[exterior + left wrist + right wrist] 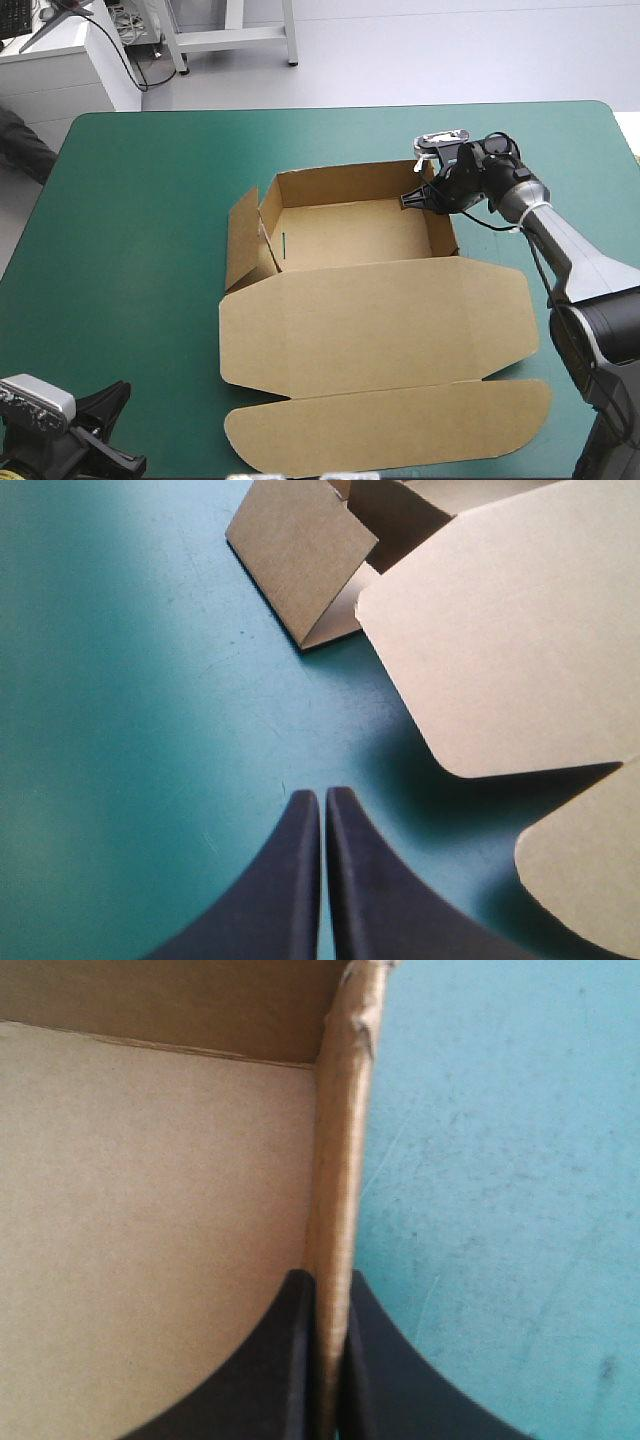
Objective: Fold the box
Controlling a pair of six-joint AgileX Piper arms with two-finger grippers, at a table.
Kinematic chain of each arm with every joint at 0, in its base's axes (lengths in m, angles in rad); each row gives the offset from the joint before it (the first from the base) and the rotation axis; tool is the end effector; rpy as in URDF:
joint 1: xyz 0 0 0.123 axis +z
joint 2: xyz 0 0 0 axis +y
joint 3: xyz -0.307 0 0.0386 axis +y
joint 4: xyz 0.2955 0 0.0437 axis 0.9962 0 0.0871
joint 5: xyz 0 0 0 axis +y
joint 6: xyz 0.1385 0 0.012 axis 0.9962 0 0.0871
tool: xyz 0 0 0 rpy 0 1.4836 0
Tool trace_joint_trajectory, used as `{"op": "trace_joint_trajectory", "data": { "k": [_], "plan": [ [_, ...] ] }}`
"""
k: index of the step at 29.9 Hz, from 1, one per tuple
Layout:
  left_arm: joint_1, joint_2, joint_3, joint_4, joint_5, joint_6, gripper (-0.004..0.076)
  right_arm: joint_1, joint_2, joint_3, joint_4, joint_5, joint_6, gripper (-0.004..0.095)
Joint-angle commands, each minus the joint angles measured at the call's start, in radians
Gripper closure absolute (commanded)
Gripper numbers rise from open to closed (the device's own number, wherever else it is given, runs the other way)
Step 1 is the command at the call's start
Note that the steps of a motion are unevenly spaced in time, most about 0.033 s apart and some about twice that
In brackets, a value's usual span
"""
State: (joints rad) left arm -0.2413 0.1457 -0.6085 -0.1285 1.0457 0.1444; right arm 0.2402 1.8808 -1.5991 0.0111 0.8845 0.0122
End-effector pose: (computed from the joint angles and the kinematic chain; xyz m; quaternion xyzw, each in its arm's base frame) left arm 0.0628 -0.0313 0.3114 0.1651 0.8412 -0.0889 0.5073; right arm 0.4776 0.1182 0.2408 -0.1080 0.9639 0.0356 0.2409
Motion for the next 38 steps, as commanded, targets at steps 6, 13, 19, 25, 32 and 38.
{"op": "trace_joint_trajectory", "data": {
  "k": [6,13,19,25,32,38],
  "plan": [
    [0.002,-0.002,0.004,-0.01,-0.043,-0.007,0.0732,0.003,-0.033,-0.094,-0.011,0.077,-0.029,0.0749],
    [0.002,-0.002,0.004,-0.01,-0.043,-0.007,0.0732,0.001,-0.033,-0.315,-0.043,0.255,-0.029,0.0472],
    [0.002,-0.002,0.004,-0.003,-0.041,-0.007,0.0732,0.001,-0.069,-0.442,-0.083,0.366,-0.033,0.0433],
    [0.002,-0.002,0.004,0.04,-0.039,-0.007,0.0732,0.001,-0.146,-0.438,-0.032,0.368,-0.063,0.039],
    [0.002,-0.002,0.004,0.038,-0.041,-0.007,0.0732,0.001,-0.17,-0.422,-0.011,0.368,-0.071,0.0313],
    [0.002,-0.002,0.004,0.036,-0.044,-0.007,0.0732,0.001,-0.146,-0.3,-0.029,0.366,-0.071,0.0314]
  ]
}}
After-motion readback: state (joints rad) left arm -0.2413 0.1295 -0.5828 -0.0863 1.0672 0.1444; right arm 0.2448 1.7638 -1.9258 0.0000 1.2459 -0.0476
